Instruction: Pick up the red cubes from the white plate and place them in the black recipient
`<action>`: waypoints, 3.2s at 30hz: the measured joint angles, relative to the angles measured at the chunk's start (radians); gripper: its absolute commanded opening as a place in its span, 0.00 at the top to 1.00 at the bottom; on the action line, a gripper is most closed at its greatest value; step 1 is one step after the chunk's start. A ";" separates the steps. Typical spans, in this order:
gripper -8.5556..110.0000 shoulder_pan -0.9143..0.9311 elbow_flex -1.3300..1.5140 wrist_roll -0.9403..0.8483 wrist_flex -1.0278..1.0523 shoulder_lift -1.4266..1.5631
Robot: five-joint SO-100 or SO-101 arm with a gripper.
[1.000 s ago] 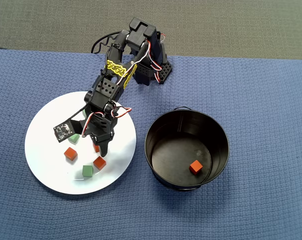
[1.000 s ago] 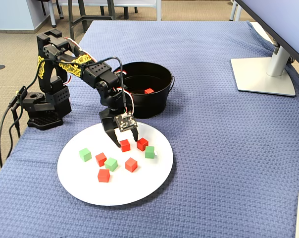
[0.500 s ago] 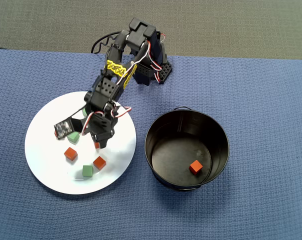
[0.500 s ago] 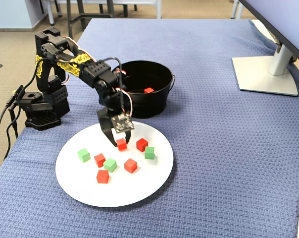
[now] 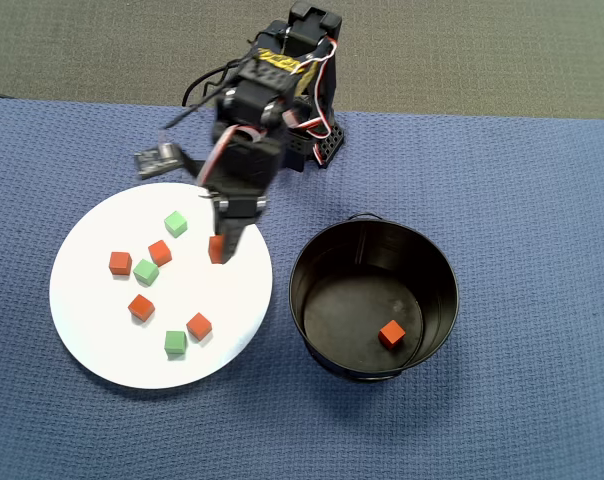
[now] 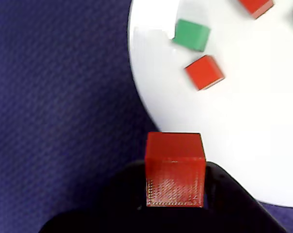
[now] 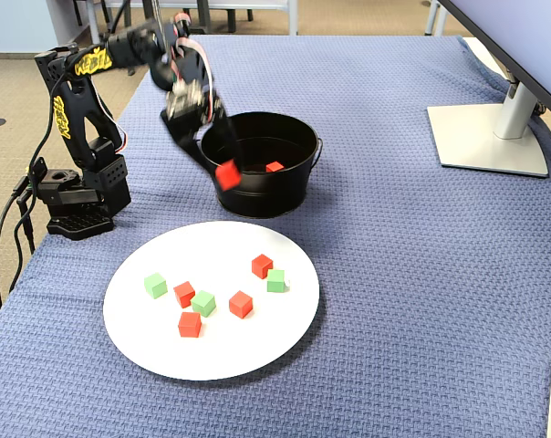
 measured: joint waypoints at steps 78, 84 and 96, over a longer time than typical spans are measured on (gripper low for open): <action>0.69 0.491 0.250 -1.014 -0.255 -0.411; 0.69 0.491 0.202 -1.009 -0.255 -0.465; 0.72 0.492 0.169 -1.000 -0.293 -0.540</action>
